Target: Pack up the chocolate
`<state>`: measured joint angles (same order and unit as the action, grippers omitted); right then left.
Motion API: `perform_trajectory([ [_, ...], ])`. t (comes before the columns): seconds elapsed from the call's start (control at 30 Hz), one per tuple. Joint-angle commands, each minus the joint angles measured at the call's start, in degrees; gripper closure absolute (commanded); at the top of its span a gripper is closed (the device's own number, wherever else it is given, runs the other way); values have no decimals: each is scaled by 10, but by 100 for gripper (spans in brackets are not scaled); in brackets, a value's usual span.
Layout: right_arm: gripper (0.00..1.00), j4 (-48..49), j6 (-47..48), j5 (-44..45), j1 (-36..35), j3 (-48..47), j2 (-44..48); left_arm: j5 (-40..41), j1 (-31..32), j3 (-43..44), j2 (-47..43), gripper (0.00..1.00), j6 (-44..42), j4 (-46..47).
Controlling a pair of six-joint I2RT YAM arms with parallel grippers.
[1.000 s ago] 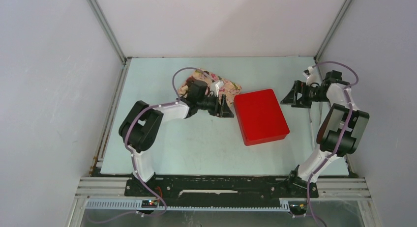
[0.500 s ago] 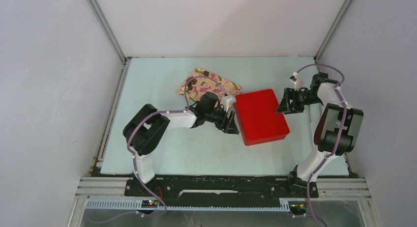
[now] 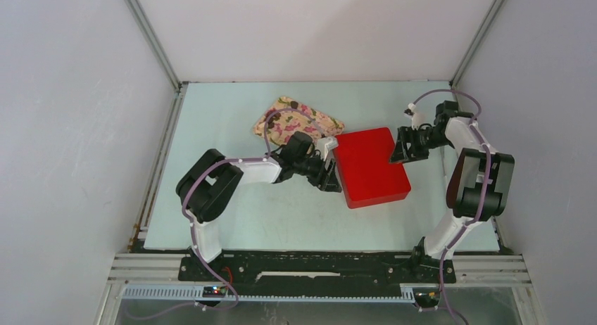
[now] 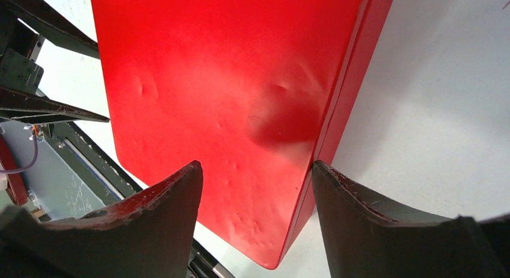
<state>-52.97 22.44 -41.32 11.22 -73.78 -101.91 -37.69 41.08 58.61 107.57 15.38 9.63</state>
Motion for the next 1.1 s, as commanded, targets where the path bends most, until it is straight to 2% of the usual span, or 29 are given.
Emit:
perform_trajectory([
  [0.0,30,19,-11,5,4,-1,16,2,2,18,-11,32,-20,-3],
  [0.07,28,21,-15,3,19,-2,25,3,2,18,-16,32,-26,-12],
  [0.23,16,27,-12,6,53,-6,73,20,-2,32,-54,32,-85,-88],
  [0.27,6,32,-9,4,56,-4,88,25,-5,34,-67,32,-98,-100],
  [0.3,1,47,-9,3,57,2,109,33,-9,37,-80,32,-109,-112],
  [0.4,0,128,-26,-3,56,34,178,49,-17,60,-108,33,-133,-112],
  [0.47,1,200,-80,-79,76,59,204,54,-22,93,-107,33,-132,-107],
  [0.57,2,257,-151,-200,82,51,168,56,-30,146,-91,34,-99,-73],
  [0.63,18,222,-127,-237,76,23,116,64,-32,164,-81,35,-75,-43],
  [0.73,56,148,-78,-267,72,-25,63,74,-33,197,-55,37,-37,-21],
  [0.8,70,107,-55,-278,66,-51,36,69,-34,218,-29,42,-7,-4],
  [0.9,81,76,-37,-285,49,-72,11,36,-38,257,22,56,52,29],
  [1.07,87,63,-30,-277,14,-115,-23,-35,-47,323,114,82,163,83],
])
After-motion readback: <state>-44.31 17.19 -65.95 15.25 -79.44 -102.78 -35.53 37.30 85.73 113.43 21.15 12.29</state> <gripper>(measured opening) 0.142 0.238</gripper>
